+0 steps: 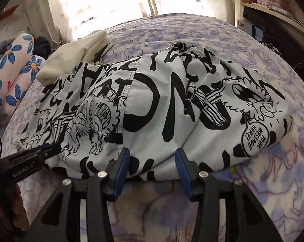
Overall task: Fold large clothes
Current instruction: 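Smooth the folded jacket flat and pull both tools back, then grasp the edge of the lettered jacket with both tools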
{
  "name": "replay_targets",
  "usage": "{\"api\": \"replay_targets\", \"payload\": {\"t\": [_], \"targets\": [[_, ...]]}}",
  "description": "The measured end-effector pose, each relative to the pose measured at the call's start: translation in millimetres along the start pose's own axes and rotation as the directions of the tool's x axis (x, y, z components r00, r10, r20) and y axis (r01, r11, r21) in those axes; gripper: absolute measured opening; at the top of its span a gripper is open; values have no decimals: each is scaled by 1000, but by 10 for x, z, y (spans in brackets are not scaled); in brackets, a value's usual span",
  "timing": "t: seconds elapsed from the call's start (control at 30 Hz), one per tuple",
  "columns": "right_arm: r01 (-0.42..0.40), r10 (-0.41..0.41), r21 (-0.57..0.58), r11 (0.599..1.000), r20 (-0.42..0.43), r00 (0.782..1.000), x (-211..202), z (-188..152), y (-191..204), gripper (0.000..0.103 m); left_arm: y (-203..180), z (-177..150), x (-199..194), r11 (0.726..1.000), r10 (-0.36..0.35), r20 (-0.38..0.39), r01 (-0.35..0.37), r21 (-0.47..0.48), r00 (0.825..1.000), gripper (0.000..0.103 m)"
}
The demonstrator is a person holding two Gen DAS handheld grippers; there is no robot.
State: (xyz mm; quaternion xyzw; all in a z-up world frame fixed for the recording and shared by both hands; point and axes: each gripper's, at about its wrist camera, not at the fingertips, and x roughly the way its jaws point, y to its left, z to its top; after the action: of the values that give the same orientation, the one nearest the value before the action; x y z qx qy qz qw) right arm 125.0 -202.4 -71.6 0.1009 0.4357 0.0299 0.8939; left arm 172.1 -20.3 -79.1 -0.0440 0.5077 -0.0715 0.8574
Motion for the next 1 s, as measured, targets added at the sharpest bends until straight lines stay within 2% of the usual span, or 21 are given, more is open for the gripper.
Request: {"api": "replay_targets", "payload": {"t": [0.37,0.57,0.8,1.0], "targets": [[-27,31,-37,999,103,994,-817,-125,174,47,17,-353,-634,1000,-3,29,3,19,1000,34],[-22,39,-94,995,179,983,-1301,-163,288,47,74,-523,-998,1000,-9,69,7,25,998,42],[4,35,-133,991,290,956,-1914,-121,346,47,213,-668,-1312,1000,-27,102,26,10,994,43],[61,21,-209,976,372,928,-2328,-89,465,47,293,-720,-1390,999,-48,107,49,-2,993,47]]}}
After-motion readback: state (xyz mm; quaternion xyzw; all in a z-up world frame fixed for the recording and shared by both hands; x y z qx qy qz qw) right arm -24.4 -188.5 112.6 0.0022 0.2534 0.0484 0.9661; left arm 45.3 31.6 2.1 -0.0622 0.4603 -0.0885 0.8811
